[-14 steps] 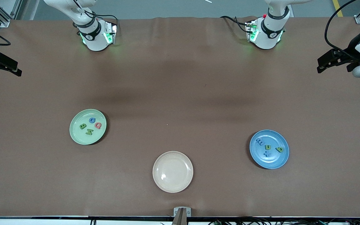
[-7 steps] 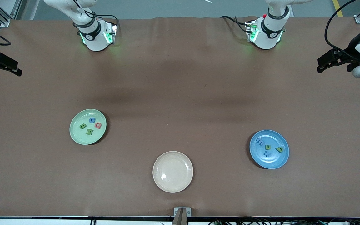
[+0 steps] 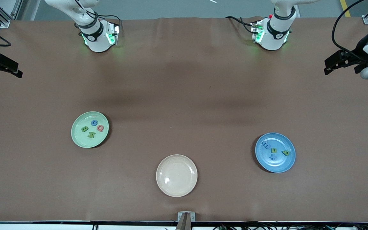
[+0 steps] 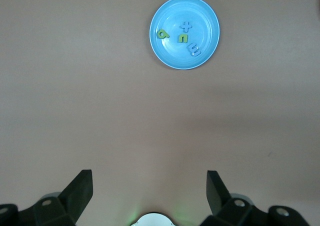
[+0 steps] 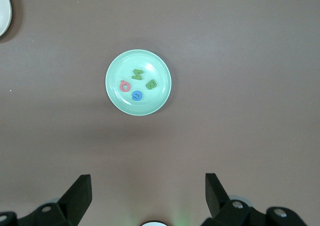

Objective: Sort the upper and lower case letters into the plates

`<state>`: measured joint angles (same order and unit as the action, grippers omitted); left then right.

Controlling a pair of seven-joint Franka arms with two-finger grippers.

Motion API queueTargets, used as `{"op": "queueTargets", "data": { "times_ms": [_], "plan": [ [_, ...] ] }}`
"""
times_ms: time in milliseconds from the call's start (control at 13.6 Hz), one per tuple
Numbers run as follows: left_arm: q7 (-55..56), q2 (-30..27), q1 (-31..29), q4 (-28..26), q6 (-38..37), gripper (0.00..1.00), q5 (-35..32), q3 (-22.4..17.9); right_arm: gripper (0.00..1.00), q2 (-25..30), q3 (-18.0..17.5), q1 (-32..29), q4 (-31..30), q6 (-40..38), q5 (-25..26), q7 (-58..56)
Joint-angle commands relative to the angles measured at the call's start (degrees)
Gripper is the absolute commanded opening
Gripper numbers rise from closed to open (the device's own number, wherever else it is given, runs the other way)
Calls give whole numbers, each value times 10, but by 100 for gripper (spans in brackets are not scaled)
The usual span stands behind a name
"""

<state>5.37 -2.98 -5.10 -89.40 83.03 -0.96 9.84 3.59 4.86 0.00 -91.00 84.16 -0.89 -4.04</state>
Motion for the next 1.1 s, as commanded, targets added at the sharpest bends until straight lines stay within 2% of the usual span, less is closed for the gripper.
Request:
{"op": "queueTargets", "data": {
  "times_ms": [0,1027],
  "plan": [
    [-19,-14,-3,-10,0,100,11,-1,100,21,-1,0,-21,2,-7,6],
    [-14,1,2,24,0,100,9,-1,100,21,-1,0,-21,1,-7,5]
  ]
}}
